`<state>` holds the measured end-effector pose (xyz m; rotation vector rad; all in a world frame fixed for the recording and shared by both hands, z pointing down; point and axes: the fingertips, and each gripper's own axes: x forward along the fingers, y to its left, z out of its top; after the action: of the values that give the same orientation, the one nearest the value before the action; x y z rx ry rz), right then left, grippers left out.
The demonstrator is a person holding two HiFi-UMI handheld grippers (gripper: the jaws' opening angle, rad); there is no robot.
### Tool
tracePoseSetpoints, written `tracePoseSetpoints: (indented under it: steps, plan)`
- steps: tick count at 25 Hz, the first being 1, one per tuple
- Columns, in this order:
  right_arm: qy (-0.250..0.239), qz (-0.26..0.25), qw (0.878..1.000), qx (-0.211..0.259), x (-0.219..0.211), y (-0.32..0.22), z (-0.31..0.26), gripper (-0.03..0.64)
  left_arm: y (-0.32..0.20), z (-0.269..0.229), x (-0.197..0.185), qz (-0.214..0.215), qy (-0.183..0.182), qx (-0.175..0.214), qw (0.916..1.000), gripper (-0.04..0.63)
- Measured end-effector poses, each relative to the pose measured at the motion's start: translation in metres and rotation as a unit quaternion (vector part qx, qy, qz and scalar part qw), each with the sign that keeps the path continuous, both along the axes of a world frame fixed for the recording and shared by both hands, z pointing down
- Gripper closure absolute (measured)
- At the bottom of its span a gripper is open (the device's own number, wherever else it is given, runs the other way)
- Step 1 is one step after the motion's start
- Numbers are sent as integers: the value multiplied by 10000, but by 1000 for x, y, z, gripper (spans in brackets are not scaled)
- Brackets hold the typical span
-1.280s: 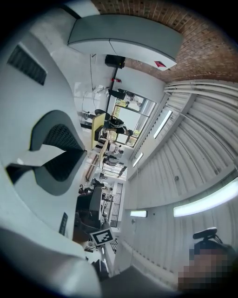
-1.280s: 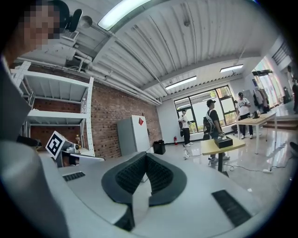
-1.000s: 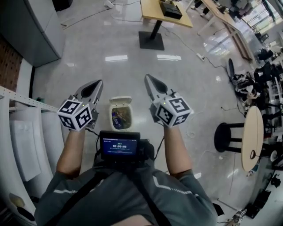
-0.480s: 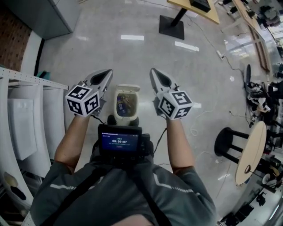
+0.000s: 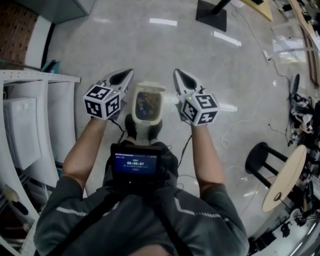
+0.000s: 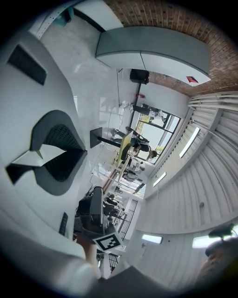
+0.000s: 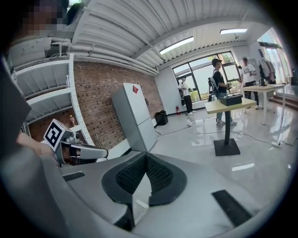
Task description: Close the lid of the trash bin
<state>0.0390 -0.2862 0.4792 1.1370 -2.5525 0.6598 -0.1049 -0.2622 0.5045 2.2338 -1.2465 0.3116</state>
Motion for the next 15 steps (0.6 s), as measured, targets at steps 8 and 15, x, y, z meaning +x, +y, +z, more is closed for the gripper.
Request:
tracePoseSetpoints:
  steps: [8,15]
  plan:
    - [442,-98,9979,-458,1,-7,79,606,-11,65,1,-54,-368,-508,9980,595]
    - [508,-65,9948,-880,-1,-1,115,606,-15,91,4,106,-582,-910,9941,595]
